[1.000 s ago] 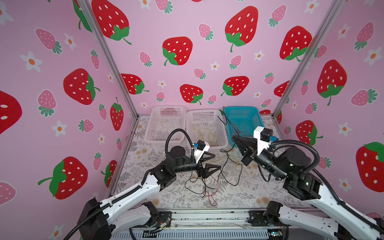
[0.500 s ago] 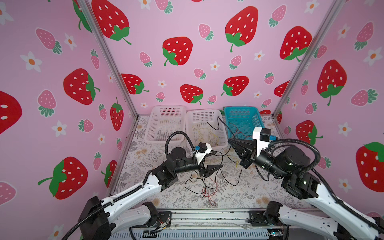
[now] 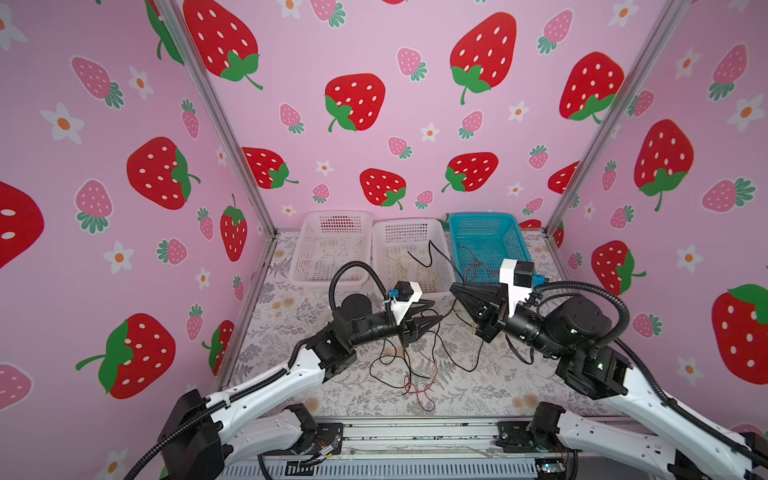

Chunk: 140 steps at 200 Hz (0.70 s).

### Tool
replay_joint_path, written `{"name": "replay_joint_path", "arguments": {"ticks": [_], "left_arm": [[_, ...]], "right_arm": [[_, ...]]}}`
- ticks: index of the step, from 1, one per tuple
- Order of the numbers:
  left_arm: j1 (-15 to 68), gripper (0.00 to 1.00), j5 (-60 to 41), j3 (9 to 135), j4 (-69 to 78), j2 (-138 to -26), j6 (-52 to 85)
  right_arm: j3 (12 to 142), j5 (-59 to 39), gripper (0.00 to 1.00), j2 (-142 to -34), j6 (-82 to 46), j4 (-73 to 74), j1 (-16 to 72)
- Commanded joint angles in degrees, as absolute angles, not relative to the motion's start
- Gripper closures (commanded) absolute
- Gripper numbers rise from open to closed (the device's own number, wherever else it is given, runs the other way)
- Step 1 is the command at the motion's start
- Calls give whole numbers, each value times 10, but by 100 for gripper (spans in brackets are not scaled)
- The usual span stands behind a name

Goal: Untangle the cables
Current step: 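Grasp the black wire with the left gripper while the right gripper opens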

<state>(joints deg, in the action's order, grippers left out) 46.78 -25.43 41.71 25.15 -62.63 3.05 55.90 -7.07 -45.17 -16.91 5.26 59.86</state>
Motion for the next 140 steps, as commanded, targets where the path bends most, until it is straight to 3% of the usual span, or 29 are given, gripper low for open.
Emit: {"name": "replay_joint_path", "arguments": {"ticks": [1, 25, 30, 82, 110, 140], "left_arm": [[469, 76, -257, 430, 242, -626, 26], [469, 93, -259, 429, 242, -622, 26], [469, 100, -259, 430, 241, -621, 26], [470, 100, -208, 477, 153, -602, 60], [470, 100, -137, 595, 13, -617, 114], [469, 100, -83, 706, -76, -641, 170]], "right_arm": [[544, -53, 100, -432, -176, 80, 597], [529, -48, 100, -427, -181, 83, 597], [525, -46, 100, -426, -183, 84, 597], [451, 73, 100, -389, -218, 75, 596], [368, 128, 67, -338, -240, 84, 592], [291, 137, 54, -287, -236, 96, 591]]}}
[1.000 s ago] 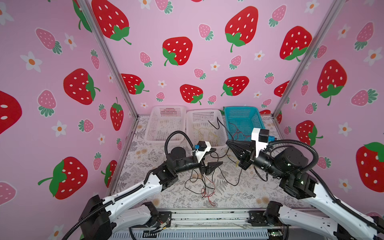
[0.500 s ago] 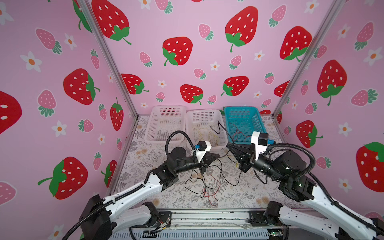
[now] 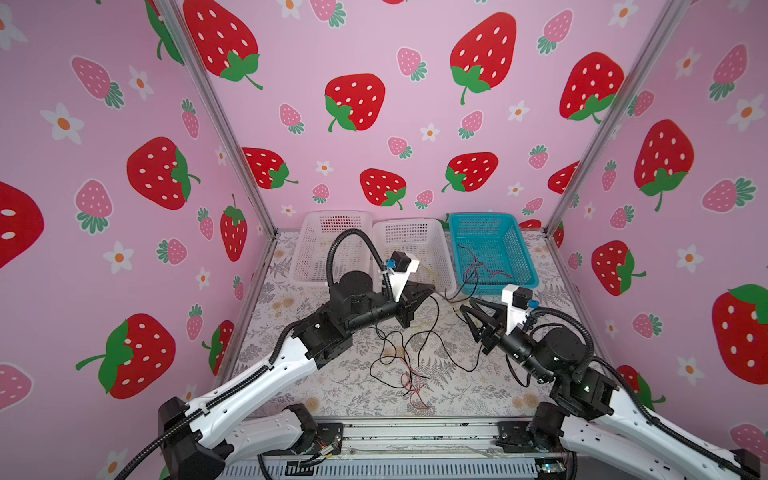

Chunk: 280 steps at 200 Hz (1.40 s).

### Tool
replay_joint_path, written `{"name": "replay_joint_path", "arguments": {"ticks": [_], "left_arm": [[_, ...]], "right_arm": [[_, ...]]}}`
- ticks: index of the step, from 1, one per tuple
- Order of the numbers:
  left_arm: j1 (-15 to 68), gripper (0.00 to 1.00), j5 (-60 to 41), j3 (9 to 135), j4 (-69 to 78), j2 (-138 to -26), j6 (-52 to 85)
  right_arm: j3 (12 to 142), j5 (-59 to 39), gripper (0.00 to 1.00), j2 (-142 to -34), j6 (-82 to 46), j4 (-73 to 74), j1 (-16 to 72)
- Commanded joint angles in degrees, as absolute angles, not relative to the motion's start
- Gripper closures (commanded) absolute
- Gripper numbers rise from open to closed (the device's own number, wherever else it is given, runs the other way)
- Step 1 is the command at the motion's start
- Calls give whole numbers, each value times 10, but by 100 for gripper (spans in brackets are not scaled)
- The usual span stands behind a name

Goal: Untangle the cables
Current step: 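Grasp the black wire with the left gripper while the right gripper opens, then carry the black wire leftward to the farthest white basket while the right draws back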

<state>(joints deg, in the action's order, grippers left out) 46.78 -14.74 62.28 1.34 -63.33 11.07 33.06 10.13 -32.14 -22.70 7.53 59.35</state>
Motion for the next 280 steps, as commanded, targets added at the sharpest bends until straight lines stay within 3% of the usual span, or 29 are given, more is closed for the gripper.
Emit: {"name": "replay_joint_path", "arguments": {"ticks": [1, 29, 51, 88, 148, 183, 280], "left_arm": [[469, 100, -83, 708, -77, -642, 173], [468, 100, -51, 763, -105, -656, 217], [468, 100, -39, 790, -119, -660, 225], [449, 100, -7, 848, -176, -668, 182], [285, 100, -43, 826, -168, -671, 187], [212, 100, -36, 774, -120, -678, 190], [117, 100, 0, 751, -27, -781, 210]], "right_arm": [[289, 137, 54, -285, -235, 97, 591], [207, 83, 40, -247, -233, 156, 591], [158, 15, 38, -242, -239, 202, 591], [117, 18, 31, -219, -246, 211, 591], [102, 88, 15, -158, -248, 111, 591], [108, 102, 0, -129, -240, 63, 591], [98, 124, 1, -103, -246, 42, 591]]}}
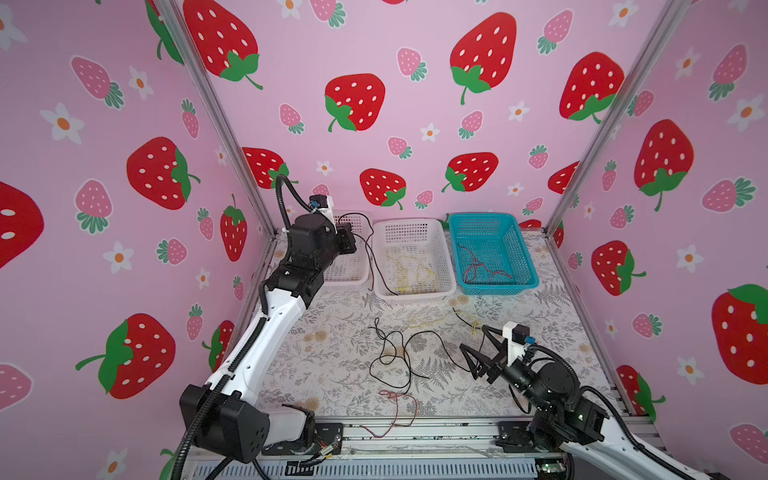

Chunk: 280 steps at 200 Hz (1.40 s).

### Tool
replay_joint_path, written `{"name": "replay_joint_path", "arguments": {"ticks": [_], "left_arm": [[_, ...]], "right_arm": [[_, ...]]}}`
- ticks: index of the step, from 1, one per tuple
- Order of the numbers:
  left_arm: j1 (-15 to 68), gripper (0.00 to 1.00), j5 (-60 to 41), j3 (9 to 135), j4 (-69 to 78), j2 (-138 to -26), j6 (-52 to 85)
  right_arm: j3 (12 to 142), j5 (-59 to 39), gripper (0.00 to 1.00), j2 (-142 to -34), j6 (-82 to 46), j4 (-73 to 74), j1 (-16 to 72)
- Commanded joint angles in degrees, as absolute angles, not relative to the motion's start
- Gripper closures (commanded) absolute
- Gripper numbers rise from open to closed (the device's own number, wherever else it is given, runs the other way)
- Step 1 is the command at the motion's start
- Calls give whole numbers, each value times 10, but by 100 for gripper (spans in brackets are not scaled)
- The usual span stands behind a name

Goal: Untangle the cables
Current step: 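Carry the black wire leftward to the farthest white basket while the right draws back, then lower the left gripper into that basket and open it to release the black wire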

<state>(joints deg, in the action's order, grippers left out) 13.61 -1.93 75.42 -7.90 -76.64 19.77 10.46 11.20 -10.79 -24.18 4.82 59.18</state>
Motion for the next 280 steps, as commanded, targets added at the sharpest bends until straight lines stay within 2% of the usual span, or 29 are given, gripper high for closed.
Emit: {"name": "replay_joint_path", "arguments": {"ticks": [1, 98, 180, 221, 280], "left_arm": [[116, 100, 0, 751, -26, -782, 210], [35, 100, -17, 787, 11, -903, 247], [2, 100, -20, 811, 6, -973, 240], [-2, 100, -23, 823, 3, -982, 245], [-9, 100, -75, 855, -1, -936, 326]], "right_arm": [[98, 124, 1, -102, -247, 42, 591], [91, 125, 1, -116, -240, 48, 591], [88, 119, 1, -137, -231, 60, 591], [90, 116, 1, -141, -231, 60, 591], [90, 114, 1, -149, -229, 66, 591]]}}
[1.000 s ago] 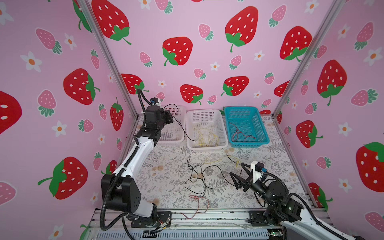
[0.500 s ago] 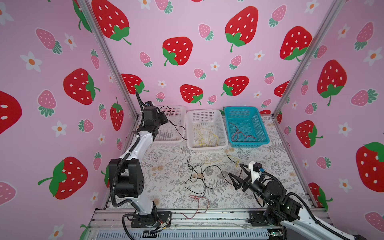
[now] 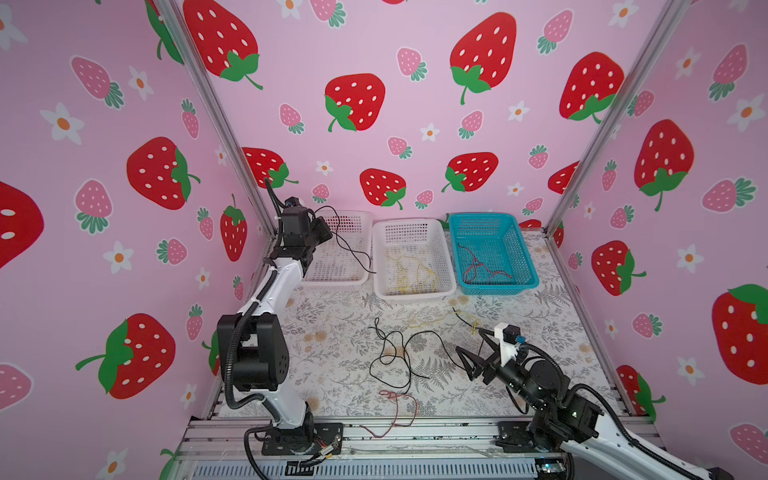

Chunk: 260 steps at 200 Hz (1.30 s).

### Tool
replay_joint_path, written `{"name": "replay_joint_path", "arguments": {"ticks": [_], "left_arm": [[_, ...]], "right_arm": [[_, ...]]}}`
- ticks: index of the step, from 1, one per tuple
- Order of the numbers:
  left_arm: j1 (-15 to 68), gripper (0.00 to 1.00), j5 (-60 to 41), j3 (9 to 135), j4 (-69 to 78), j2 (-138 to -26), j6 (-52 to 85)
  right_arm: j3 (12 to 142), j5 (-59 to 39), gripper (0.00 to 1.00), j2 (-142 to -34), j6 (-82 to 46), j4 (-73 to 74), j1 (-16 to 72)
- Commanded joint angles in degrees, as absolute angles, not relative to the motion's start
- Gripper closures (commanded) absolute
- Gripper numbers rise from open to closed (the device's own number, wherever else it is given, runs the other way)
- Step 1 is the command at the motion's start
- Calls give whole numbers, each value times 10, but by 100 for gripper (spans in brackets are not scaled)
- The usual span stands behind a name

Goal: Untangle the cables
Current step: 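Lower the left gripper into that basket and open it to release the black wire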

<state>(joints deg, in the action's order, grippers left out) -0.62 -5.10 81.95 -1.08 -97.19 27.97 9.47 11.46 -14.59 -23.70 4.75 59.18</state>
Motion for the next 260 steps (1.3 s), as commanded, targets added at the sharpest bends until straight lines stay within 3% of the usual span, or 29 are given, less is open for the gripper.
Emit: {"name": "replay_joint_path", "arguments": {"ticks": [1, 128, 174, 260], "left_arm": [[-9, 100, -84, 855, -1, -935, 327], [-11, 100, -163, 854, 41, -821, 492], [-11, 100, -133, 849, 20, -806, 459], [-31, 100, -91, 882, -14, -917, 389]], "right_arm": [[90, 114, 1, -150, -229, 66, 591], [87, 115, 1, -138, -230, 64, 591], [89, 115, 1, -138, -229, 64, 591], [87, 114, 1, -136, -230, 62, 591]]}}
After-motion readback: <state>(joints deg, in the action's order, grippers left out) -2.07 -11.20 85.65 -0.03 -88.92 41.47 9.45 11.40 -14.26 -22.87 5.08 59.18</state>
